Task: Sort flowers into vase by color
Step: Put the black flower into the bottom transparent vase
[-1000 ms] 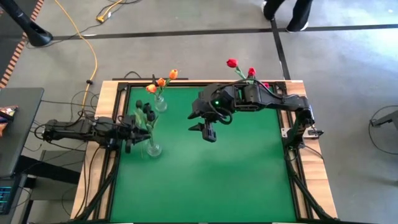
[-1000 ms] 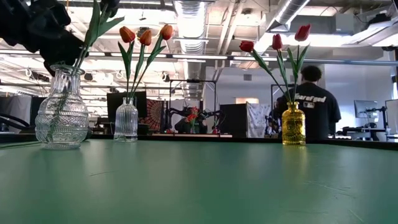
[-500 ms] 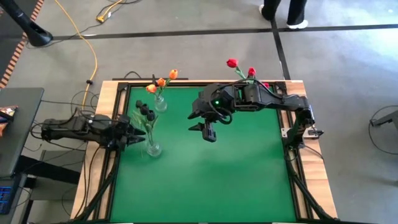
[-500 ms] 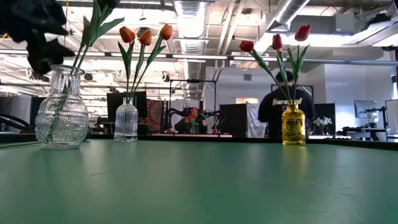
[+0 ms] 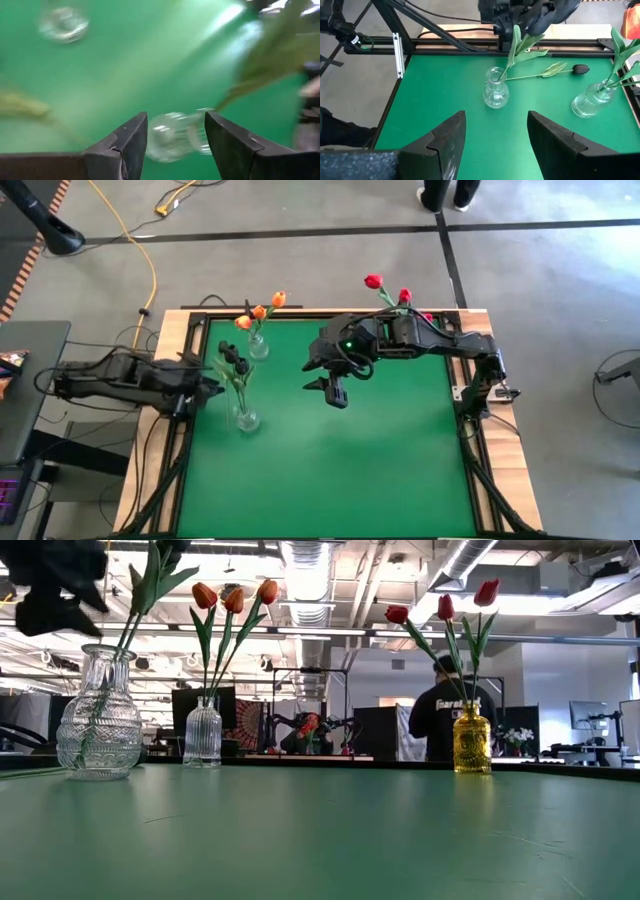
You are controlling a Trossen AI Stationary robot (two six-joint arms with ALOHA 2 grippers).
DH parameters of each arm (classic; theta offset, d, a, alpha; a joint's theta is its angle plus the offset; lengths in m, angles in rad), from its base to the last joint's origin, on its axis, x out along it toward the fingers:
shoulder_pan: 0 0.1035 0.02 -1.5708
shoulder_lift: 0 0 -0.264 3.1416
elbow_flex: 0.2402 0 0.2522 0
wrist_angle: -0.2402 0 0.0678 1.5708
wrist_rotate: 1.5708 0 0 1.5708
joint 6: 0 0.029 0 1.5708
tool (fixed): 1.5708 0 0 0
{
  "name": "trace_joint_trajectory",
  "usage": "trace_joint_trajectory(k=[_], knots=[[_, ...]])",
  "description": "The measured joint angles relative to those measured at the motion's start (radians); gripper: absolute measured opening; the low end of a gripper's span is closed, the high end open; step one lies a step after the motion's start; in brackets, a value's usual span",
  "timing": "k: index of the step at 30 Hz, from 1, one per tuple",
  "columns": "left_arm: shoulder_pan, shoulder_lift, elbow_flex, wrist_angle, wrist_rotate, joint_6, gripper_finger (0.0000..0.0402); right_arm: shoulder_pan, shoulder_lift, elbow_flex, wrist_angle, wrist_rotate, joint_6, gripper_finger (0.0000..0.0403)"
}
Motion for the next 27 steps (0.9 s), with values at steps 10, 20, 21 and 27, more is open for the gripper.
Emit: trace_joint_trajectory(k=[10,20,21,27], knots=[[0.001,0.209,-0.011,-0.178,-0.059,-0.227,0.0185,0.001,0.0,0.0,-0.023,0.0,0.001,0.0238],[0.187,0.302,-0.044,-0.17,-0.129,-0.216,0.0185,0.007,0.0,0.0,-0.023,-0.001,0.001,0.0238],[0.215,0.301,-0.044,-0.167,-0.125,-0.189,0.0185,0.01,0.0,0.0,-0.023,-0.002,0.002,0.0238],[0.39,0.303,-0.044,-0.136,-0.068,0.041,0.0185,0.021,0.0,0.0,-0.035,-0.005,0.009,0.0238]])
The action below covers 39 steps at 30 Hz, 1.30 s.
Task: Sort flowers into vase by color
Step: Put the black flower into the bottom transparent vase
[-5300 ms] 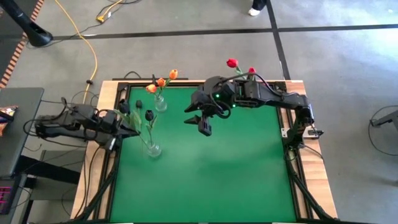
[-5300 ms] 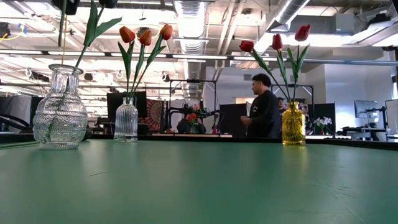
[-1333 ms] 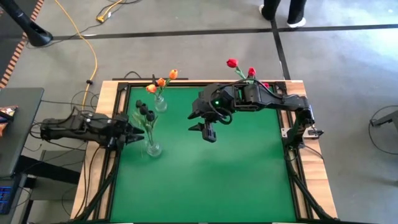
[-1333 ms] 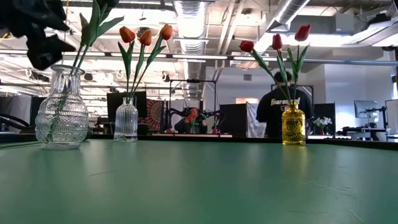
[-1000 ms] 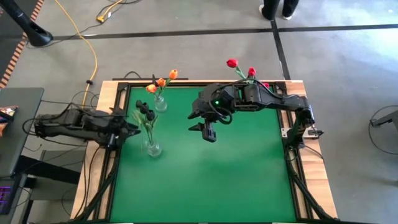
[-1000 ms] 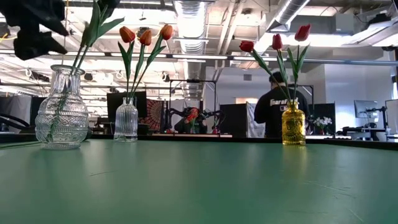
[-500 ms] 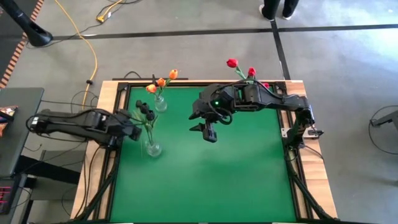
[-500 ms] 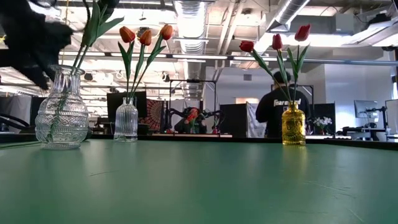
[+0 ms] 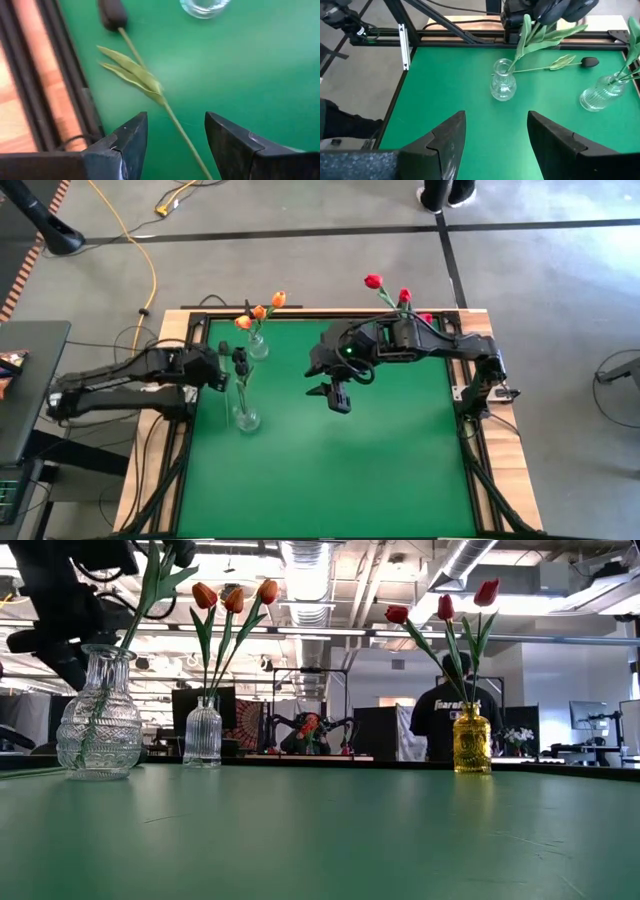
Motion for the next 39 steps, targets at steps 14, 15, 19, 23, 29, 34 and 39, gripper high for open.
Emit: trace_joint_trajectory(k=[14,15,19,23,29,34,39], knots=[[0.33,0.162,0.0,0.053,0.161,0.152,0.0185,0.02,0.0,0.0,-0.01,-0.003,0.027,0.0238],[0.33,0.182,0.0,0.06,0.162,0.156,0.0185,0.023,0.0,0.0,-0.011,-0.003,0.027,0.0238],[0.329,0.245,0.0,0.093,0.176,0.163,0.0185,0.032,0.0,0.0,-0.016,-0.003,0.027,0.0238],[0.329,0.268,0.0,0.121,0.161,0.162,0.0185,0.033,0.0,0.0,-0.028,-0.002,0.027,0.0238],[0.322,0.224,-0.112,0.202,0.22,0.112,0.0185,0.032,0.0,0.0,-0.034,0.003,0.027,0.0238],[0.286,0.165,-0.234,0.299,0.228,0.024,0.0185,0.032,0.0,0.0,-0.036,0.003,0.023,0.0238],[0.247,0.129,-0.3,0.365,0.216,-0.053,0.0185,0.028,0.0,0.0,-0.029,0.005,-0.007,0.0238]])
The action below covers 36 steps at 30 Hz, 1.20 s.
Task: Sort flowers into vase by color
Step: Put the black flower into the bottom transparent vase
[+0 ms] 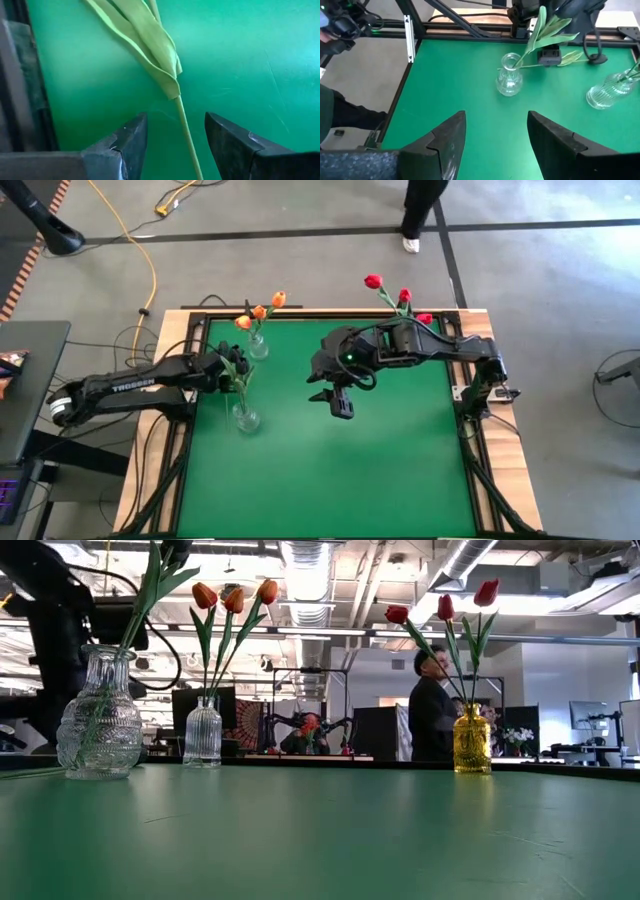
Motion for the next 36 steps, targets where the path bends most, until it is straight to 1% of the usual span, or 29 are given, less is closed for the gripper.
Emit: trace_joint_trajectory(k=[6,11,17,19,21,23,31,32,36], knots=[[-0.06,0.003,-0.065,0.087,-0.023,-0.062,0.0185,-0.025,0.0,0.0,0.007,0.0,0.005,0.0238],[-0.091,0.002,-0.072,0.085,-0.072,-0.086,0.0185,-0.031,0.0,0.0,0.006,0.001,0.006,0.0238],[-0.097,0.007,-0.072,0.087,-0.07,-0.081,0.0184,-0.031,0.0,0.0,0.01,0.001,0.006,0.0238],[-0.106,0.008,-0.073,0.092,-0.072,-0.069,0.0179,-0.031,0.0,0.0,0.015,0.001,0.006,0.0238],[-0.116,0.008,-0.075,0.097,-0.077,-0.069,0.0166,-0.031,0.0,0.0,0.015,0.001,0.006,0.0238],[-0.125,0.008,-0.075,0.109,-0.083,-0.069,0.0144,-0.031,0.0,0.0,0.015,0.001,0.006,0.0238],[-0.135,0.009,-0.077,0.11,-0.115,-0.058,0.0023,-0.031,0.0,0.0,0.007,0.001,0.006,0.0238],[-0.133,0.008,-0.073,0.108,-0.115,-0.059,0.0012,-0.031,0.0,0.0,0.001,0.001,0.006,0.0238],[-0.119,-0.003,-0.035,0.067,-0.097,-0.049,0.0006,-0.03,0.0,0.0,-0.035,0.001,0.006,0.0238]])
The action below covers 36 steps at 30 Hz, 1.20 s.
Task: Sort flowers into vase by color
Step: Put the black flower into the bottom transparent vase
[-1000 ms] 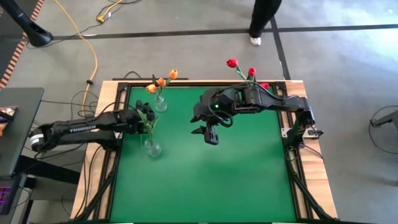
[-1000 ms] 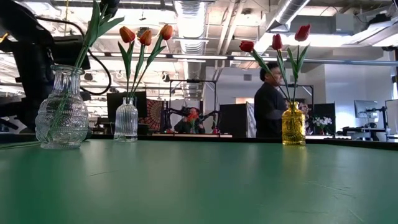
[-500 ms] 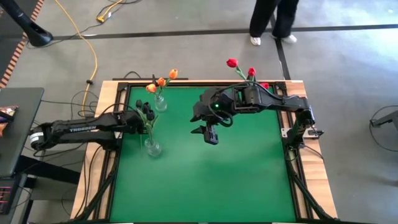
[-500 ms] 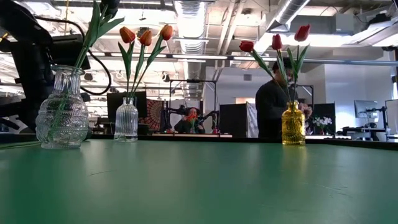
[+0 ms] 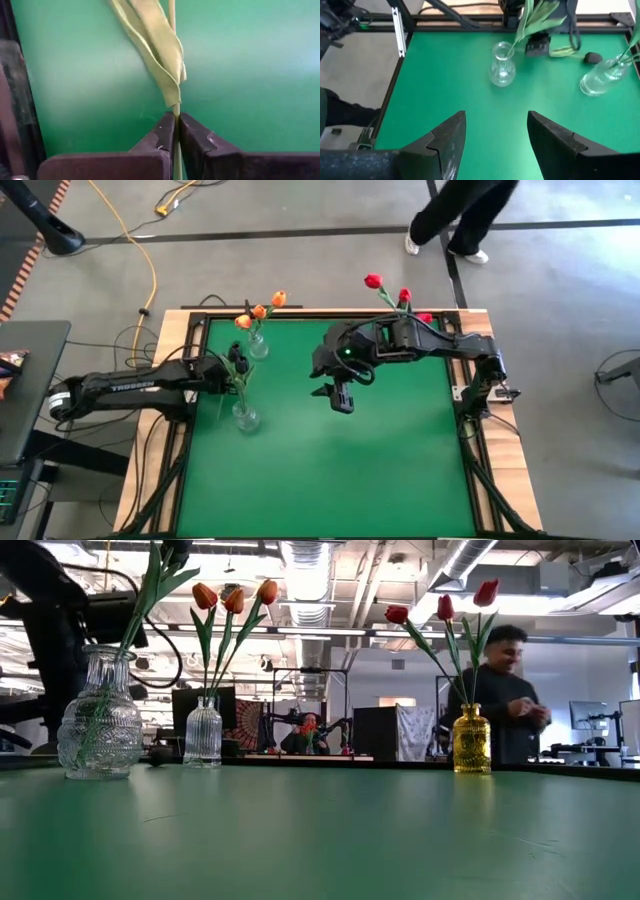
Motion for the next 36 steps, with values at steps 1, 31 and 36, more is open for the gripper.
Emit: trace_joint_trajectory(k=[1,31,36], knots=[[0.006,-0.005,0.013,-0.014,-0.002,0.003,0.0005,0.001,0.0,0.0,-0.008,0.0,0.0,0.0238],[0.096,-0.362,0.582,-0.068,-0.26,0.431,0.0,-0.001,0.0,0.0,-0.009,0.0,-0.001,0.0238],[0.096,-0.396,0.646,0.07,-0.088,0.559,0.0,-0.001,0.0,0.0,0.006,0.0,-0.001,0.0238]])
